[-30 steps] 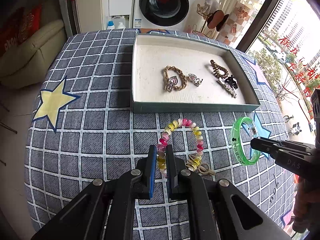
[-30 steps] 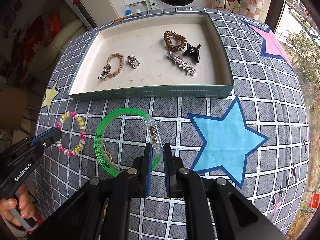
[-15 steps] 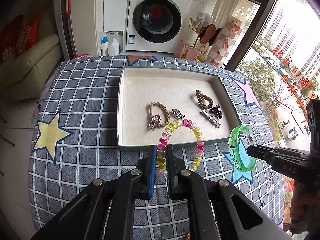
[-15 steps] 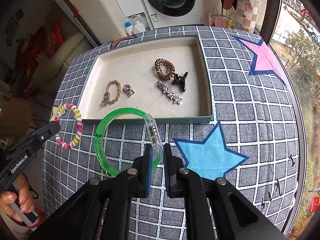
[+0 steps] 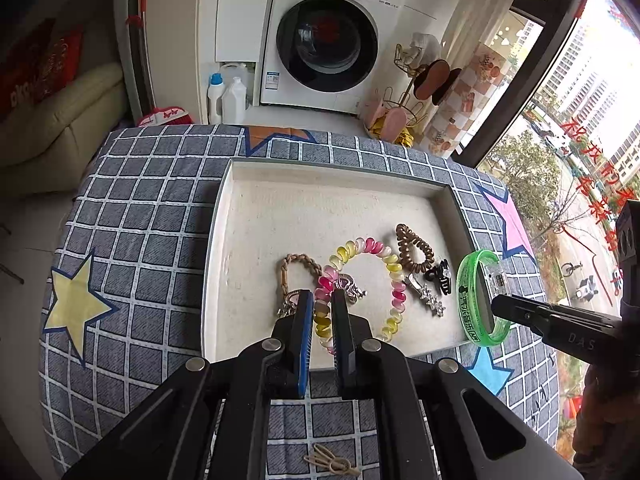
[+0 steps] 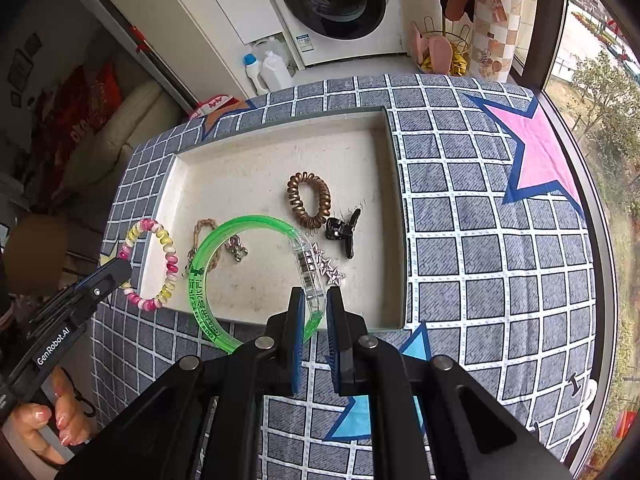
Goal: Organize jewelry
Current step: 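Carry both bracelets into the tray while the right tool releases the green bangle, then open the left tool to release the beaded bracelet in the tray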
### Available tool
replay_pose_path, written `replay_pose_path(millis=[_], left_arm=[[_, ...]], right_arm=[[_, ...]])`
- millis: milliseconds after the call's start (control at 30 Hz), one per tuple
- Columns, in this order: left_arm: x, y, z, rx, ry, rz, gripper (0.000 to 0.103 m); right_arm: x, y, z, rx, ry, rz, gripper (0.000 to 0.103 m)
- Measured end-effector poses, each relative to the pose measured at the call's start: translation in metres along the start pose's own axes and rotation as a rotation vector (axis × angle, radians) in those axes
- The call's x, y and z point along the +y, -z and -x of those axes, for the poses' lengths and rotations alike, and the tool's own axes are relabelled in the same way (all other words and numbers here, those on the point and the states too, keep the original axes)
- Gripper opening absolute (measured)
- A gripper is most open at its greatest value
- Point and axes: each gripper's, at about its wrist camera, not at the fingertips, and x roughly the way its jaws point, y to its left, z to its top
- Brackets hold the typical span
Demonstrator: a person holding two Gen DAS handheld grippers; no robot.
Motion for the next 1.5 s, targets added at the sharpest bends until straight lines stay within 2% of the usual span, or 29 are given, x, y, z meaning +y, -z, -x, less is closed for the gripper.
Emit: replay_pose_path(millis=[433, 700, 1000, 1267, 1367, 1433, 1500], left_arm=[[-0.001, -0.041, -0.055, 0.018, -0.071, 0.059, 0.021], [-0.006, -0.049, -0.088, 0.056, -0.119, 0.039, 0.021], [-0.005, -0.047, -0.109, 0.100, -0.169, 0.030, 0.021], [-0.008, -0.044, -0.115, 0.119, -0.203, -0.011, 0.022], [-0.012, -0.045, -0.112, 0.111, -0.210, -0.046, 0.022], [-0.015, -0.045, -0.110, 0.107, -0.219, -0.057, 0.022], [-0.015, -0.046, -0.107, 0.104, -0.221, -0.053, 0.022]], right_arm=[[-0.013, -0.057, -0.046, 0.032, 0.001, -0.039, 0.012], [-0.016, -0.081, -0.070, 0.047, 0.022, -0.033, 0.012], [-0.029, -0.086, -0.098, 0.113, 0.036, -0.038, 0.012], [-0.024, -0.086, -0.101, 0.112, 0.026, -0.013, 0.014], [-0.023, -0.087, -0.100, 0.111, 0.018, -0.023, 0.022], [-0.022, -0.087, -0.099, 0.104, 0.008, -0.028, 0.051], [-0.022, -0.087, -0.095, 0.093, -0.008, -0.032, 0.055]])
